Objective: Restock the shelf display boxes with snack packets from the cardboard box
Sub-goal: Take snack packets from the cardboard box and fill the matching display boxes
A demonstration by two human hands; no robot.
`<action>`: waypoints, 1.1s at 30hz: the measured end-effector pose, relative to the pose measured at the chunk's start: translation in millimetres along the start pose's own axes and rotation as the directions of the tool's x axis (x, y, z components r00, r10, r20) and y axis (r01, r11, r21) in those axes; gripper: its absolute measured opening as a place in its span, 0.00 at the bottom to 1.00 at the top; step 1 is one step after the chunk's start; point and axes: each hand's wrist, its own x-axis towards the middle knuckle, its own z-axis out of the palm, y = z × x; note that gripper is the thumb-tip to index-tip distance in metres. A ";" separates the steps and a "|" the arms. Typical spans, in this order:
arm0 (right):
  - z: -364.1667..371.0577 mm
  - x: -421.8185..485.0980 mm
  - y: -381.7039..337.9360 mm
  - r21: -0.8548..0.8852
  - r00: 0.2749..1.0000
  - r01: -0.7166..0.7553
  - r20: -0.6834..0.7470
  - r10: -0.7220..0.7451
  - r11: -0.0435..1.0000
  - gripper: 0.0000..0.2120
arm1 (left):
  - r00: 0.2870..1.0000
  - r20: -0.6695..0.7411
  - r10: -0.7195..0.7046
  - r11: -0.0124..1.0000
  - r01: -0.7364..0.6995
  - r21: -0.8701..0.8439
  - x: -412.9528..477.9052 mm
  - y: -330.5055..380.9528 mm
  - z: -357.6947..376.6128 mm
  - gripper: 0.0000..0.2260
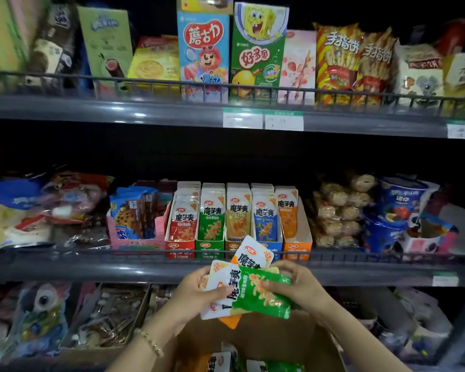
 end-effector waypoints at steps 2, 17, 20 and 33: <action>1.1 0.8 -0.5 -0.036 0.999 -0.023 0.034 0.024 0.999 0.13 | 0.990 -0.131 0.057 0.996 -0.065 -0.058 2.0 3.2 1.0 0.19; 47.9 5.2 0.1 0.286 0.962 0.104 -0.271 -0.024 0.953 0.07 | 0.994 -0.104 0.042 0.887 -0.085 -0.454 -2.5 8.2 29.0 0.07; 65.1 7.6 2.4 0.318 0.961 0.096 -0.276 -0.005 0.943 0.07 | 0.989 -0.139 0.057 0.920 -0.106 -0.377 0.3 7.0 30.1 0.09; 48.3 43.3 -18.2 0.037 0.973 0.172 0.148 -0.175 0.984 0.35 | 0.985 -0.170 0.019 0.970 -0.059 -0.234 13.8 -0.7 -25.4 0.13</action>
